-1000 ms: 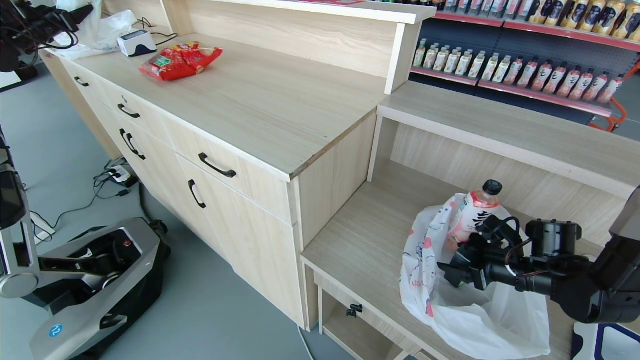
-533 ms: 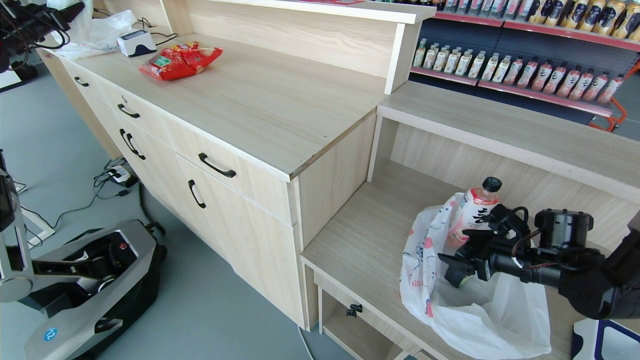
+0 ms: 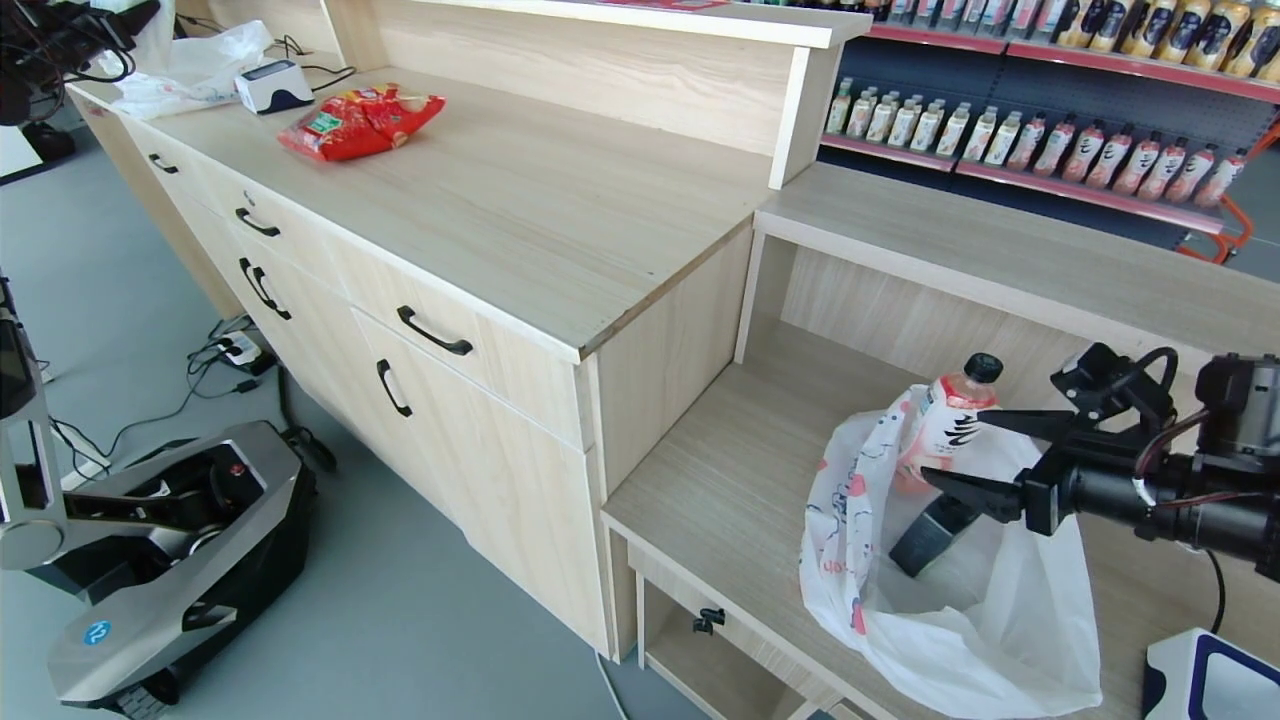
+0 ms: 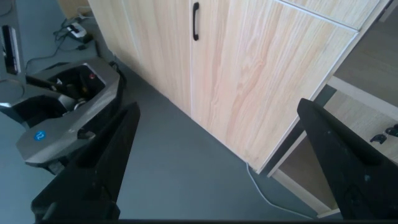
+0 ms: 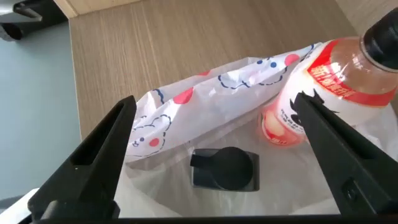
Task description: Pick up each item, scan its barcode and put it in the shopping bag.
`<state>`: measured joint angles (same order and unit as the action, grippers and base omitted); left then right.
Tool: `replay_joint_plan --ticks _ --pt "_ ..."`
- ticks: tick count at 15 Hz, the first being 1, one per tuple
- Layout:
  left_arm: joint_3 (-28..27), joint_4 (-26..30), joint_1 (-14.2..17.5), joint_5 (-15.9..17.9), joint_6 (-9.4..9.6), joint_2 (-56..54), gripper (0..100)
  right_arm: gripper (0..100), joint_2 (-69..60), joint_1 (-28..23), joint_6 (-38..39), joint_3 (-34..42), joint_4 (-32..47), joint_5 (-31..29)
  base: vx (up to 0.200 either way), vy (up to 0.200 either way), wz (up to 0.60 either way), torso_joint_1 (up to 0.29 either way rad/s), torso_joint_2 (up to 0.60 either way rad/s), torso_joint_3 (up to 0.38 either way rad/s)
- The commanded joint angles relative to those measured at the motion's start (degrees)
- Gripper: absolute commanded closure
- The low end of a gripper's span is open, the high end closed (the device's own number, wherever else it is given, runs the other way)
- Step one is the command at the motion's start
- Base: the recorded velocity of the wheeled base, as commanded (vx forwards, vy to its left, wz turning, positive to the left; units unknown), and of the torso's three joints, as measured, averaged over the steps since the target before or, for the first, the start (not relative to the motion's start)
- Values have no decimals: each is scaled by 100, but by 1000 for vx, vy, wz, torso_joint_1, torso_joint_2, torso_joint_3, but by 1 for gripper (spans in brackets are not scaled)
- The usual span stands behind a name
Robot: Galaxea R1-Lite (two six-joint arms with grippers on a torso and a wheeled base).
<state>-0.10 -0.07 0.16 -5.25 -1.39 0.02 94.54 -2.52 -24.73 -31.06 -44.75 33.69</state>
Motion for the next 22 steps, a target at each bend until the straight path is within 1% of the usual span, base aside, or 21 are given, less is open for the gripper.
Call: replay_joint_plan --ticks 1,3,4,6,7,8,9,12,14,16,19,20,21,22 --pt "1 -1 2 -2 -2 -2 0 0 -770 -38 4 -5 28 6 0 0 0 0 0 0" --pt "1 -1 2 -2 -2 -2 0 0 -964 -38 -14 -40 -69 146 0 0 0 0 0 0" --pt "1 -1 2 -2 -2 -2 0 0 -990 -73 -40 -111 -280 322 0 0 -600 2 2 -2" --pt "1 -1 2 -2 -2 -2 0 0 -1016 -99 -67 -199 -614 480 0 0 -600 -2 5 2" --pt "1 -1 2 -2 -2 -2 0 0 -1025 -99 -75 -357 -798 603 0 0 -600 2 2 12" --pt "1 -1 2 -2 -2 -2 0 0 -1025 -108 -75 -489 -816 612 0 0 -600 7 7 2" --pt "1 -1 2 -2 -2 -2 0 0 -1069 -108 -67 -805 -754 612 0 0 -600 12 7 12" --pt "1 -1 2 -2 -2 -2 0 0 -1254 -134 -49 -1482 -86 480 0 0 -600 -1 2 4" --pt "1 -1 2 -2 -2 -2 0 0 -1438 -222 109 -1860 599 146 0 0 -600 5 2 5" --pt "1 -1 2 -2 -2 -2 0 0 -1614 -372 267 -2132 1144 -30 0 0 -600 0 5 5" --pt "1 -1 2 -2 -2 -2 0 0 -1693 -706 285 -2194 1531 -56 0 0 -600 2 2 1" --pt "1 -1 2 -2 -2 -2 0 0 -1675 -837 285 -2211 1663 -197 0 0 -600 2 7 2" --pt "1 -1 2 -11 -2 -2 0 0 -1667 -846 320 -2220 1680 -575 0 0 -600 -2 2 2" --pt "1 -1 2 -2 -2 -2 0 0 -1658 -873 478 -2202 1689 -803 0 0 0 0 0 0"
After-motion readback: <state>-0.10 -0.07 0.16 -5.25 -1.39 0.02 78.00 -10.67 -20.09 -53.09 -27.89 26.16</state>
